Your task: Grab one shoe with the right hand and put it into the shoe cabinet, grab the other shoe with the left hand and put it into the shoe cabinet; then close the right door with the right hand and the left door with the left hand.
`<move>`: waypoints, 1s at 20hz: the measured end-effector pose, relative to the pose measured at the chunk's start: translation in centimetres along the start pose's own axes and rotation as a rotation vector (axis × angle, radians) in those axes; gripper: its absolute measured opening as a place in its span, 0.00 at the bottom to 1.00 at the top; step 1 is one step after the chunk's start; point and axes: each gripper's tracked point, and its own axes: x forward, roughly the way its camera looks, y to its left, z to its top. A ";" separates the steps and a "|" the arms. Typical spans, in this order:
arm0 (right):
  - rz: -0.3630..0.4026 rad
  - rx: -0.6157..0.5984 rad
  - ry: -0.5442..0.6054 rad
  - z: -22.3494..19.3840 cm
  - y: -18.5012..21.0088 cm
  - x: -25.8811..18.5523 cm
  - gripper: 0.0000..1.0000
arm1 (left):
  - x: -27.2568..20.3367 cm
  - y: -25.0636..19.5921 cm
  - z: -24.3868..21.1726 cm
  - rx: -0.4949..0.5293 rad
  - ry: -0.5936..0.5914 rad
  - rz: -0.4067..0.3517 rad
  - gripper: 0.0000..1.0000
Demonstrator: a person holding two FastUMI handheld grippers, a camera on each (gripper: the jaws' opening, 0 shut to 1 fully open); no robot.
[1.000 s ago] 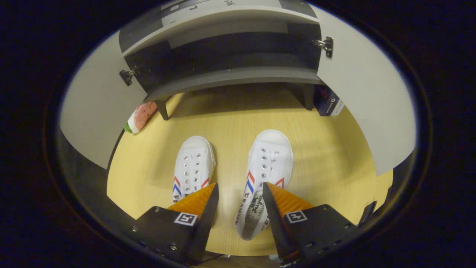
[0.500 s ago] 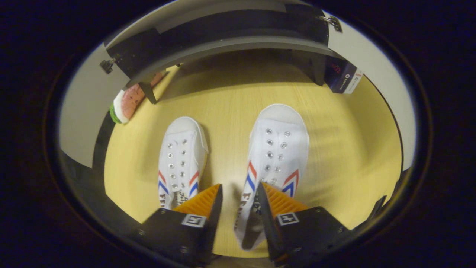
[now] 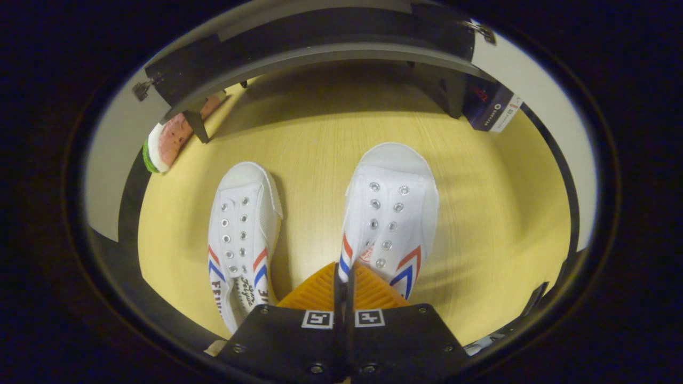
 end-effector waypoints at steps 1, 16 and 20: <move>-0.003 0.003 -0.019 -0.1 0.1 0.0 0.01 | 0.0 0.0 0.0 -0.003 0.000 -0.002 0.93; 0.188 0.191 -0.175 3.0 1.4 -8.2 0.00 | 0.1 -0.3 0.1 -0.019 -0.010 -0.036 0.93; 0.253 0.165 -0.277 5.9 3.4 -13.3 0.00 | 0.0 -0.3 0.1 -0.024 -0.009 -0.042 0.93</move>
